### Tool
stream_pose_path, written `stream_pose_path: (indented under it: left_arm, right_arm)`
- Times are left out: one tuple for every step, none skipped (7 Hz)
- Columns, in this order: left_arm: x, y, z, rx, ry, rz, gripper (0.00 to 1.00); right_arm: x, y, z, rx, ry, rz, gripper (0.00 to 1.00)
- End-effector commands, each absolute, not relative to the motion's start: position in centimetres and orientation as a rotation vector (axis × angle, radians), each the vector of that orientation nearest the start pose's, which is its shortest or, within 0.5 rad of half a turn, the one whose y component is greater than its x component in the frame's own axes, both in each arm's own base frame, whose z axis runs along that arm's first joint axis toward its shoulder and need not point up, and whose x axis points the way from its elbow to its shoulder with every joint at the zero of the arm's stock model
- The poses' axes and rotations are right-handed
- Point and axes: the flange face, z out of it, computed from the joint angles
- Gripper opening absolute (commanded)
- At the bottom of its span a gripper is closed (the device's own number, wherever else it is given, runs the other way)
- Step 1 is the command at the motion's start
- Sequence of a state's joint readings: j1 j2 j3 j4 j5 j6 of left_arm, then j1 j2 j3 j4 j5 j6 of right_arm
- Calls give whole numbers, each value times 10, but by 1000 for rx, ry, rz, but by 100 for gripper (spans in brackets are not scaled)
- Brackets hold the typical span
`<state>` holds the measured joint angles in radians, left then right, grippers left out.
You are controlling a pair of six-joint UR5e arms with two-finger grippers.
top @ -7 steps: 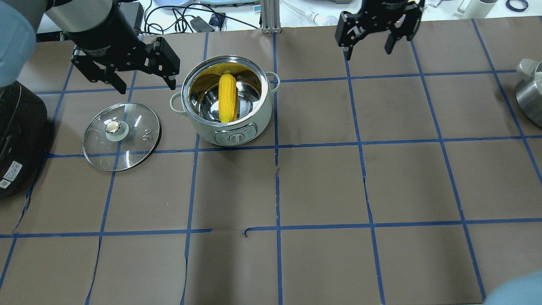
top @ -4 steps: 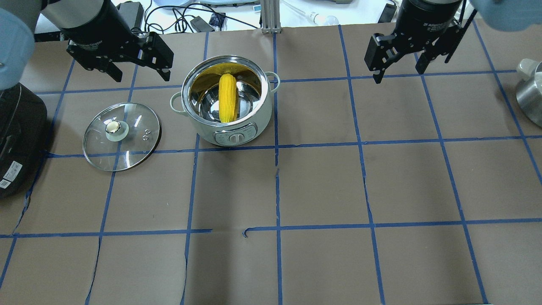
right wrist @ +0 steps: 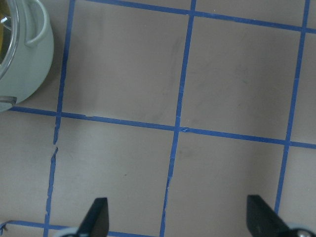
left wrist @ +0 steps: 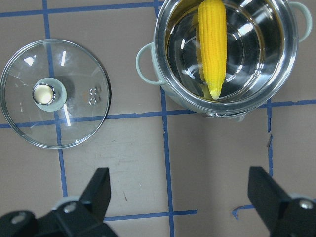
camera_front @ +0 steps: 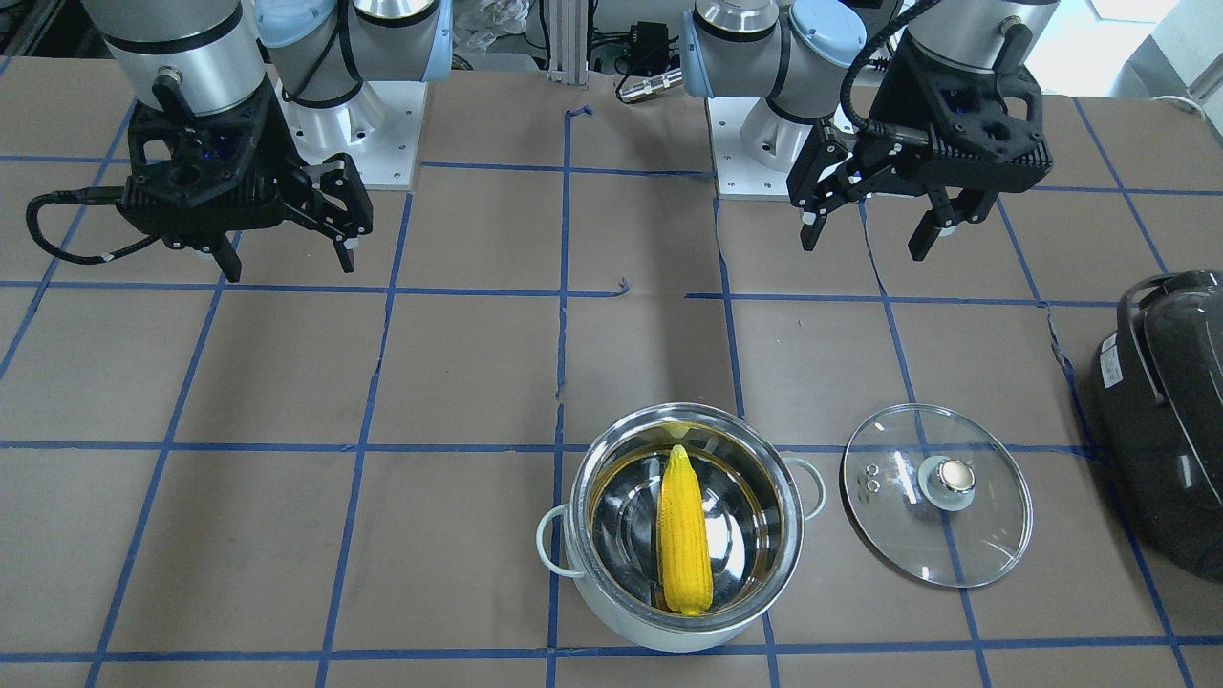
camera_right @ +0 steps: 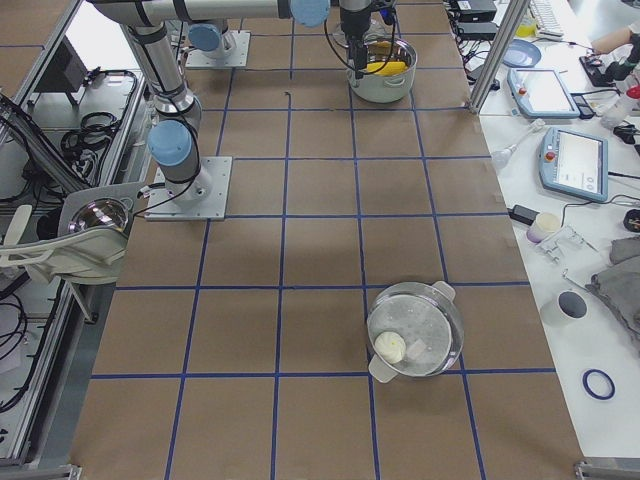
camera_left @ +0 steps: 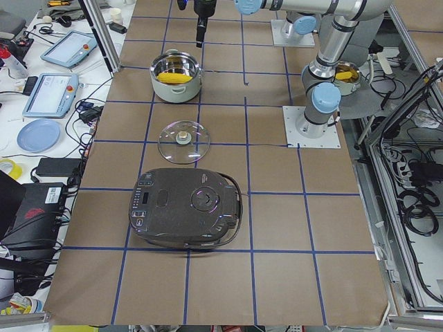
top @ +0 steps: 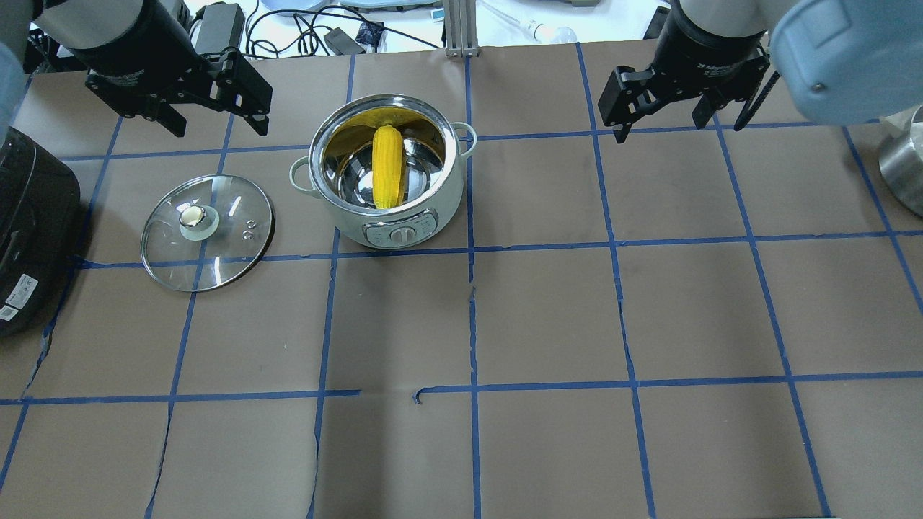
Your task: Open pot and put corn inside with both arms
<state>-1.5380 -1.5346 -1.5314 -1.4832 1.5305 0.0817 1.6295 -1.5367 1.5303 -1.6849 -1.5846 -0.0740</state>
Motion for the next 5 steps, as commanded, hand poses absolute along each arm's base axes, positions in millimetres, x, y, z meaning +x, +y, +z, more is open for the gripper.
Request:
stream_pose_path:
  left_arm:
    - [-122,-486,536,82,3164,-232,100]
    - [-123,-483,535,87,3167,-210,100]
    - [-123,-483,535,87,3166,-208,100]
    - [-123,-481,538,87,3164,-214,100]
    - [-125,-478,540,94,3164,-214,100]
  right_arm:
    - [169,-511,503,-187,3142,-213,100]
    - [168,-510,505,-184,3145,-201,100]
    - [168,-509,506,-182,3149,-173,100]
    - [167,-508,507,-177,3151,-163,100]
    - [167,-508,515,-199,3152,-182,100]
